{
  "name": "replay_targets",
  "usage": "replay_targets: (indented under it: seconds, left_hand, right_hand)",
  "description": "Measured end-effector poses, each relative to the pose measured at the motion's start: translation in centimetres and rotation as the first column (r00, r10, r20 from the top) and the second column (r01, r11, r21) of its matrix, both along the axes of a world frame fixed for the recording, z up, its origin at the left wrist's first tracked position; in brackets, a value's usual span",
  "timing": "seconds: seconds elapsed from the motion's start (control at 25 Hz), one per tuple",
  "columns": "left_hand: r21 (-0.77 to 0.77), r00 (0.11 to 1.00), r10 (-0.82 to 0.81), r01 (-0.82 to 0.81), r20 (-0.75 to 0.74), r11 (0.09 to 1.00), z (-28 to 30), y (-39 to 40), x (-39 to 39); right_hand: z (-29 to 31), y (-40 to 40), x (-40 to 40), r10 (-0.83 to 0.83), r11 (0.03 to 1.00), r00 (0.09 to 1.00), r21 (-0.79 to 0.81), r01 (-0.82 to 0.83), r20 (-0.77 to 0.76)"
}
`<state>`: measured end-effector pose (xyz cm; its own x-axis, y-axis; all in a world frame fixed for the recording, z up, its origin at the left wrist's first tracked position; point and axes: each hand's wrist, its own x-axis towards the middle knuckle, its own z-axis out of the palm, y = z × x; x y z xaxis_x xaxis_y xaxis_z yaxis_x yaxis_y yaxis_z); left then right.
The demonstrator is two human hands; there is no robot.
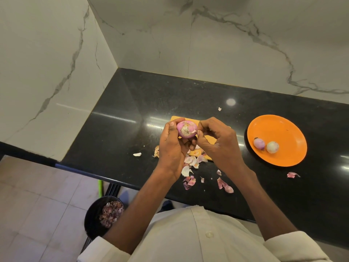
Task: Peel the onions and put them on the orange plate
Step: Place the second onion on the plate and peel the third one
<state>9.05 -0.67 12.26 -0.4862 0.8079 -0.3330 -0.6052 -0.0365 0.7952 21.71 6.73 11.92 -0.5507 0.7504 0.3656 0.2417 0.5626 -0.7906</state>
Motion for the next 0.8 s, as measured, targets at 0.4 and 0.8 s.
replay_targets:
  seconds: [0.4,0.8]
  left_hand:
    - [0.145,0.986,-0.034,0.010,0.164,0.989,0.4,0.0,-0.2]
    - [0.066,0.990,-0.143,0.144,-0.013,0.987,-0.9,0.1,-0.4]
  right_hand:
    - [1.1,-1.5,-2.3,-0.325,0.825,0.940,-0.516,0.229,-0.101]
    - [0.9,-1.2,-2.7,-0.372,0.912,0.928,-0.173,0.371,0.026]
